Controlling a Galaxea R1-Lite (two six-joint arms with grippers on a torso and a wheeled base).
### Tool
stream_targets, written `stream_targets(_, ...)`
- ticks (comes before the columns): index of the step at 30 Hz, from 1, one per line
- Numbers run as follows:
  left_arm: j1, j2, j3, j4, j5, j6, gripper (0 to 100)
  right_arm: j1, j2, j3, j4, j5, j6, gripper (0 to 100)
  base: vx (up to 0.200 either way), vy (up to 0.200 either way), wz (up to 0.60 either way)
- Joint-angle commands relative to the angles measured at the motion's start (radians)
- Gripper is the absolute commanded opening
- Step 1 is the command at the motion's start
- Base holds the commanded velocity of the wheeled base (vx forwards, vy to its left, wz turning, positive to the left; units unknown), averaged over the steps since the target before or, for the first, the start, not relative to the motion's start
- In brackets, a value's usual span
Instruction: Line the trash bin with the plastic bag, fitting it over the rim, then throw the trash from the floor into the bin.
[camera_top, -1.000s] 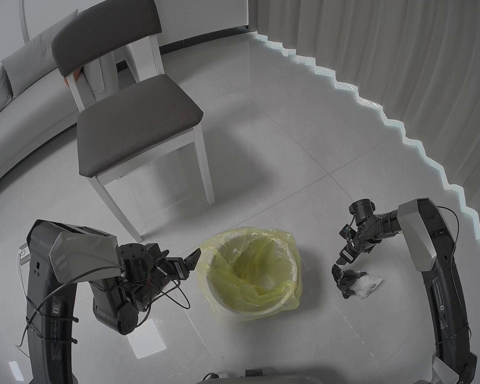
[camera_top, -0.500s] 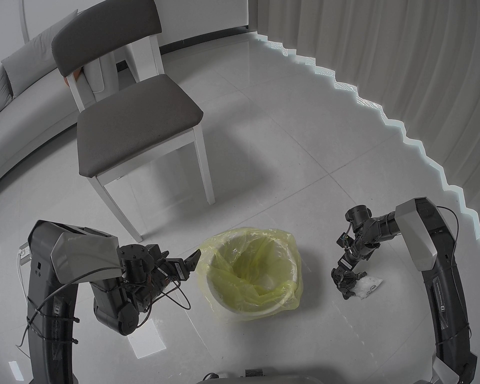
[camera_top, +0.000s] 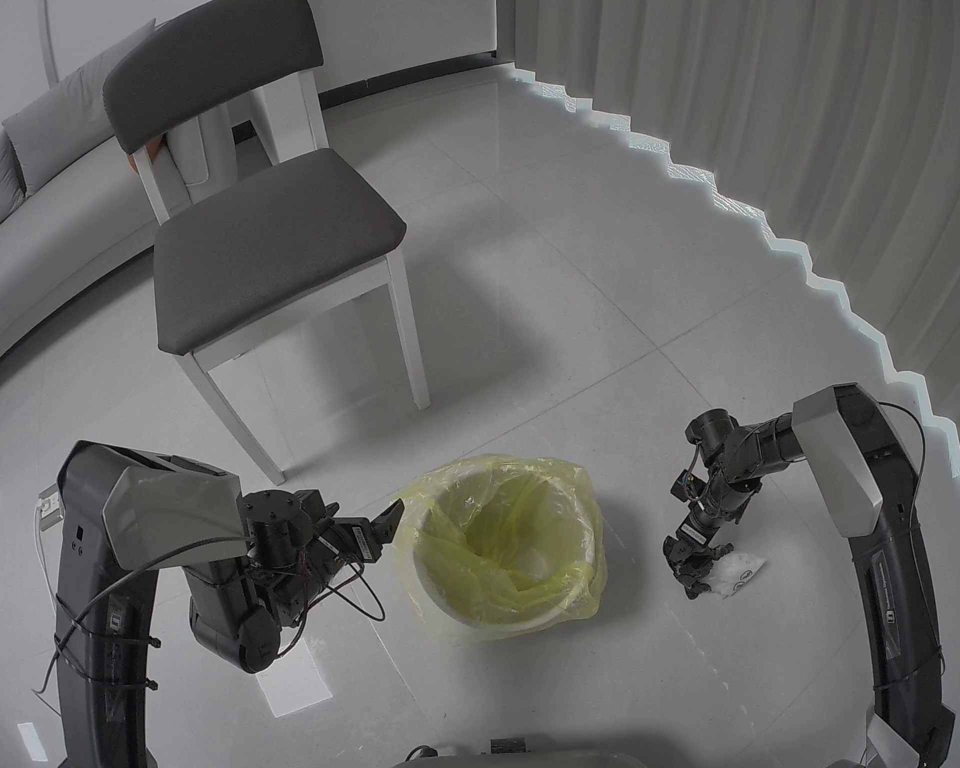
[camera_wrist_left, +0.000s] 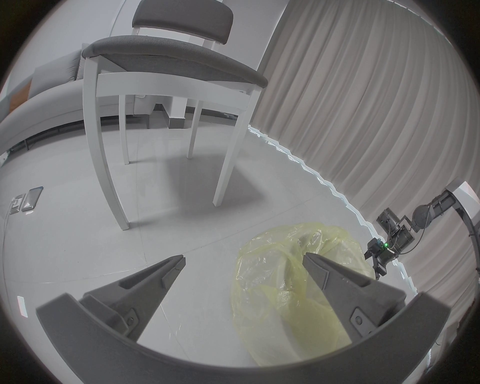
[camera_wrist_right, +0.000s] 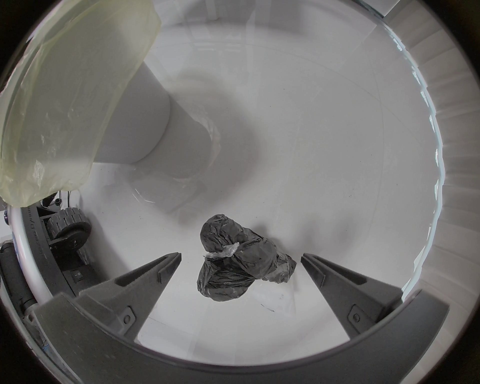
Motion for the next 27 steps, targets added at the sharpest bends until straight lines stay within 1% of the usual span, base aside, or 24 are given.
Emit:
stream_targets(1, 0.000, 0.000, -0.004, -0.018, 0.001, -0.002, 100, 0.002, 0.038, -0.098, 0.039, -0.003, -0.003, 100, 0.000, 0.000, 0.00)
stream_targets(2, 0.000, 0.003, -0.005, -0.018, 0.001, -0.002, 100, -0.001, 0.083, -0.136, 0.042, -0.006, -0.007, 100, 0.000, 0.000, 0.00)
stream_targets(7, 0.006, 0.009, -0.002, -0.018, 0.002, -0.002, 100, 0.000, 0.152, -0.136, 0.051, -0.006, -0.017, 100, 0.000, 0.000, 0.00)
stream_targets(16, 0.005, 0.026, -0.013, -0.018, 0.002, -0.002, 100, -0.005, 0.186, -0.136, 0.048, -0.007, -0.019, 100, 0.000, 0.000, 0.00)
stream_targets(23, 0.012, 0.027, -0.001, -0.018, 0.011, -0.002, 100, -0.041, 0.293, -0.136, 0.056, -0.022, -0.019, 100, 0.000, 0.000, 0.00)
stream_targets(27, 0.011, 0.027, -0.002, -0.018, 0.011, -0.002, 100, -0.044, 0.315, -0.136, 0.066, -0.022, -0.020, 100, 0.000, 0.000, 0.00)
